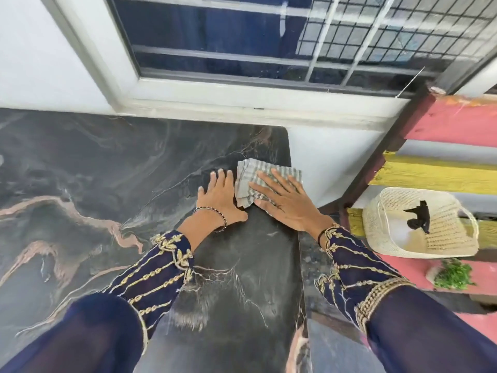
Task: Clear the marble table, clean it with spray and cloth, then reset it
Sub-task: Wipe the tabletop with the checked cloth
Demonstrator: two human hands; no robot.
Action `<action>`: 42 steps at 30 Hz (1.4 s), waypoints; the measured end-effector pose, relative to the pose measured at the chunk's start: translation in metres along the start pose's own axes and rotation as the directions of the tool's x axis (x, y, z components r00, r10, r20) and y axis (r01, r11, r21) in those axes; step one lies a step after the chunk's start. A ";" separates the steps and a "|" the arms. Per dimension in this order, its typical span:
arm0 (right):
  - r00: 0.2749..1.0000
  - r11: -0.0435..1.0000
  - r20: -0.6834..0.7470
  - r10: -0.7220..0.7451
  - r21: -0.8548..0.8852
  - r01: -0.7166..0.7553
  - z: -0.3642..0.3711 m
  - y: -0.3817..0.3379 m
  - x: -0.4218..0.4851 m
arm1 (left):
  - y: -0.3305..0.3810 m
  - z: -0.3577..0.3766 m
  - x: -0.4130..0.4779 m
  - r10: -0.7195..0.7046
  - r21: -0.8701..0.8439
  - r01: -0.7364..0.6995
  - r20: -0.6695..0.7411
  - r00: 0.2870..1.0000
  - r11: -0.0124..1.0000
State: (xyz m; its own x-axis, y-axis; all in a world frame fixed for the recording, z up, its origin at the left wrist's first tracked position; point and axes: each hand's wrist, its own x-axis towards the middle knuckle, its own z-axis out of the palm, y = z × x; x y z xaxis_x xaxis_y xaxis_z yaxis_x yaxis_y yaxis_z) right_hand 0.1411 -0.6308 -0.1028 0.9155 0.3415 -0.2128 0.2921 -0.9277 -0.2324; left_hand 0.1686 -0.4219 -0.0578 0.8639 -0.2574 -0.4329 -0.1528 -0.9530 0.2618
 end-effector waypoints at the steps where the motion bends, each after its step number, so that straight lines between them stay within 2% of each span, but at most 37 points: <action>1: 1.000 1.000 0.001 -0.002 0.011 0.002 -0.003 0.004 0.009 | 0.001 -0.002 0.005 -0.034 0.044 0.032 0.048 0.998 0.999; 5: 1.000 0.999 0.010 -0.003 0.041 0.003 -0.016 0.023 0.048 | 0.012 -0.005 0.017 -0.081 0.214 0.050 0.137 0.987 0.976; 11: 1.000 0.998 -0.013 0.020 0.060 -0.019 -0.030 0.047 0.101 | 0.028 -0.005 0.022 -0.160 0.289 0.104 0.177 0.971 0.952; 19: 0.998 0.998 -0.043 0.053 0.030 -0.051 -0.039 0.059 0.132 | 0.034 -0.008 0.027 -0.197 0.325 0.120 0.216 0.956 0.938; 30: 0.963 0.942 -0.063 0.260 0.237 -0.239 -0.027 0.035 0.114 | 0.048 -0.017 0.024 -0.222 0.352 0.131 0.232 0.947 0.927; 36: 0.950 0.909 -0.069 0.305 0.317 -0.269 -0.006 0.003 0.053 | 0.042 -0.018 0.018 -0.215 0.327 0.152 0.168 0.962 0.933; 39: 0.953 0.914 -0.072 0.293 0.314 -0.257 0.008 -0.020 0.008 | 0.030 -0.010 0.000 -0.150 0.326 0.126 0.048 0.988 0.937; 42: 0.957 0.923 -0.073 0.282 0.295 -0.249 0.023 -0.039 -0.031 | 0.023 0.012 -0.028 -0.009 0.254 0.046 -0.143 0.990 0.966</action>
State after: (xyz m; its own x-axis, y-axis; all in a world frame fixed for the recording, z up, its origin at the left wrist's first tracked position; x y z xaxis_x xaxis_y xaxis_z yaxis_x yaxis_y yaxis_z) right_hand 0.0949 -0.6014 -0.1089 0.9784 0.0544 -0.1996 -0.0402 -0.8965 -0.4413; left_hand 0.1346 -0.4388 -0.0498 0.9251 -0.2232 -0.3070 -0.2301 -0.9731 0.0141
